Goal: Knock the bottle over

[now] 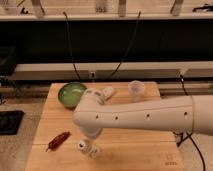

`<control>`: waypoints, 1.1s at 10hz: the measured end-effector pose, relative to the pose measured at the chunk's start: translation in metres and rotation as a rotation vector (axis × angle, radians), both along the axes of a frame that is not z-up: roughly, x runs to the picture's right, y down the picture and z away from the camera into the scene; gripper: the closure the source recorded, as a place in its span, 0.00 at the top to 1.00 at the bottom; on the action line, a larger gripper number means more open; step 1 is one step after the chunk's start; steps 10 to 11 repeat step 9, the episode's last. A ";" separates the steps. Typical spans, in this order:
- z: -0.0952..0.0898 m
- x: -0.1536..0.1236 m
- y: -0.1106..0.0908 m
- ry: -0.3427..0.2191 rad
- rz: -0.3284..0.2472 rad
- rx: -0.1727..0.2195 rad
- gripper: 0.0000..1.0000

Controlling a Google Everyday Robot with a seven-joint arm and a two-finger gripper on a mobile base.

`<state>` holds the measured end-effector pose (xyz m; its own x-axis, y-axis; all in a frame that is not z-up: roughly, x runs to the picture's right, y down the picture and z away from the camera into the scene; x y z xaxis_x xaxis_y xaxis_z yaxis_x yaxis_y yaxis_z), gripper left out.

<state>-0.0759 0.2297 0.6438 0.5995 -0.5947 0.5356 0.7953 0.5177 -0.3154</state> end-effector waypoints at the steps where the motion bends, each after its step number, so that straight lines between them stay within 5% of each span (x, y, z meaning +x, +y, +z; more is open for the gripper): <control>1: -0.008 -0.009 0.008 -0.028 -0.006 -0.005 0.00; 6: -0.037 -0.036 0.040 -0.147 -0.024 -0.041 0.00; 11: -0.034 -0.036 0.043 -0.144 -0.028 -0.034 0.00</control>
